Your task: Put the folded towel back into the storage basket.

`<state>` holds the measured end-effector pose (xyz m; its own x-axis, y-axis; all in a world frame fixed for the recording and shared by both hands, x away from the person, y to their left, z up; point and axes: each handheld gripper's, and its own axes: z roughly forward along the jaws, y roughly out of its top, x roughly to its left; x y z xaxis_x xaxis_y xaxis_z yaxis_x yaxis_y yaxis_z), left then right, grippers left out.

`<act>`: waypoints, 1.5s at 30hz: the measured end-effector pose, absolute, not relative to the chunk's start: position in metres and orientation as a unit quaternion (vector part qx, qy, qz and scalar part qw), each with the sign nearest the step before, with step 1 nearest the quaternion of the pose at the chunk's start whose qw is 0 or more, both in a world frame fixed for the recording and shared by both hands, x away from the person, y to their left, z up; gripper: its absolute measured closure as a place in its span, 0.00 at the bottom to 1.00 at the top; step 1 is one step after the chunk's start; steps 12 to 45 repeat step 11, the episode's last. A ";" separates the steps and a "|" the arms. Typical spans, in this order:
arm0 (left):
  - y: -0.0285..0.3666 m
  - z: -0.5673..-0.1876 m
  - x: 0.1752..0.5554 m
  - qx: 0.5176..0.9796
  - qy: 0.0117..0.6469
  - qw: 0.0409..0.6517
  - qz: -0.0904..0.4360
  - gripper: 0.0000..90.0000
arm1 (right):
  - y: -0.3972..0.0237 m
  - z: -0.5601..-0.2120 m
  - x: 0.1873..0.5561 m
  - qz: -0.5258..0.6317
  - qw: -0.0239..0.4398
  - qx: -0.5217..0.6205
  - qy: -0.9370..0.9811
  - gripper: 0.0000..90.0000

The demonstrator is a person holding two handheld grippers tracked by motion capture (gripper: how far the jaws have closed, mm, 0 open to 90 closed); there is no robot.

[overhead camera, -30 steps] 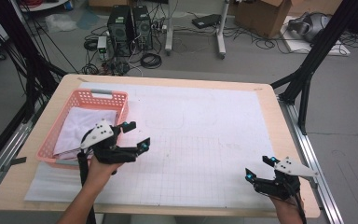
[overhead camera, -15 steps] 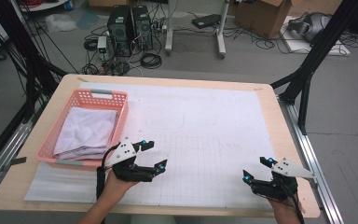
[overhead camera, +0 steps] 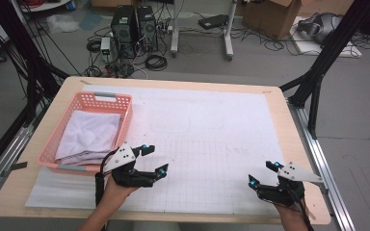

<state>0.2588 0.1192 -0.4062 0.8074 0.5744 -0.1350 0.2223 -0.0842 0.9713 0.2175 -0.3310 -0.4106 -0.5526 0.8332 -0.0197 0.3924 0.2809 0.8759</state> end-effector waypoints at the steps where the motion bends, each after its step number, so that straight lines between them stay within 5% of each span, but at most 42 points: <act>1: 0.119 -0.406 0.259 0.722 0.278 0.617 0.142 0.22 | -0.331 -0.411 0.217 0.444 0.247 0.404 0.760 0.21; 45: 0.118 -0.410 0.261 0.726 0.281 0.612 0.138 0.22 | -0.333 -0.412 0.220 0.450 0.243 0.407 0.757 0.21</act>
